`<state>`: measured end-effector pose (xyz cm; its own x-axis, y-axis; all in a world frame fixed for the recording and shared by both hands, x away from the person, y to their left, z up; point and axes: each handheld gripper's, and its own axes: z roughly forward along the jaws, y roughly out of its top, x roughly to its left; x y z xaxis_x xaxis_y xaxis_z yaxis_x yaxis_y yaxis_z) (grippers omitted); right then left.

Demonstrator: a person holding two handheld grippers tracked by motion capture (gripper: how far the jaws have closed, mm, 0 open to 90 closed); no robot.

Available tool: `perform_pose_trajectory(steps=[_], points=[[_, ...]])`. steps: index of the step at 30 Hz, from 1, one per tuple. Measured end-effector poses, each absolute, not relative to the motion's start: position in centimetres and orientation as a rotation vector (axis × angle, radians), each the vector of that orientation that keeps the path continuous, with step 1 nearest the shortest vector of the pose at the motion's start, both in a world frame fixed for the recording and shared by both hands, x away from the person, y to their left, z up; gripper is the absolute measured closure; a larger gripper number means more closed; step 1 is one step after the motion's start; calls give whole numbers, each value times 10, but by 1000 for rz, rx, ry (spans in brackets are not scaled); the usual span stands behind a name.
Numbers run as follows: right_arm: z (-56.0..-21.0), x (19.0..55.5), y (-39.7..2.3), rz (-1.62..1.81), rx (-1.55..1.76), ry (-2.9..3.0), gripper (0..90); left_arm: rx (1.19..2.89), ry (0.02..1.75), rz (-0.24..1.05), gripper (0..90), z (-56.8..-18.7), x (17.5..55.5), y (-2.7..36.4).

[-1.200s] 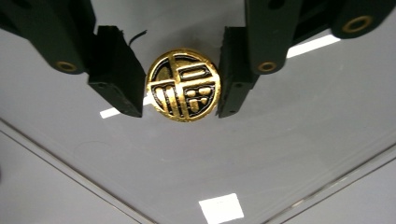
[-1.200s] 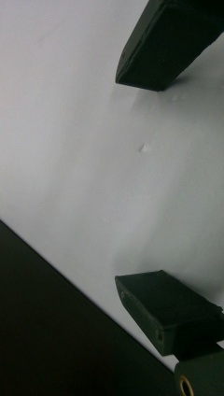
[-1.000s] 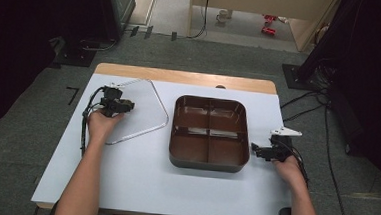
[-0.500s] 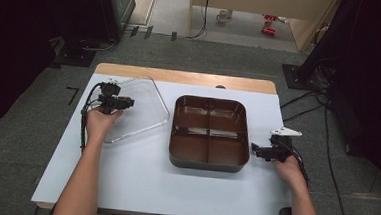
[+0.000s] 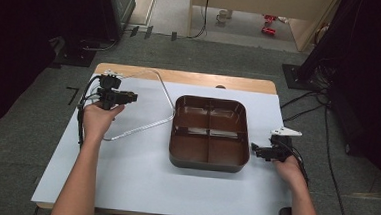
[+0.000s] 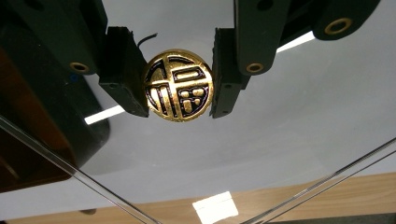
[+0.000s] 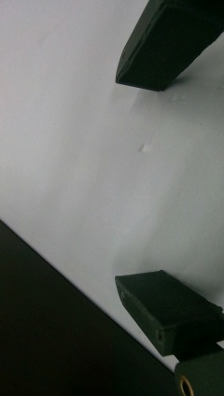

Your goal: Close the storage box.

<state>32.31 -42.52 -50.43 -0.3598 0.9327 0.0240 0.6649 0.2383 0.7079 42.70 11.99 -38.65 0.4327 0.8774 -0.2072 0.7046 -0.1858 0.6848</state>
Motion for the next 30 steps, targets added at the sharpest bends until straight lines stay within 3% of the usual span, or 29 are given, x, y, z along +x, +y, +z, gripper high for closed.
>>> perform_pose_trajectory(steps=[15, 30], points=[[-504, 323, -425, 897, 1464, 2113, 44, 1978, 1142, 324, 593, -343, 404, 69], [-504, 323, -425, 897, 1467, 2112, 44, 2087, 1016, 256, 593, -357, 399, -5]])
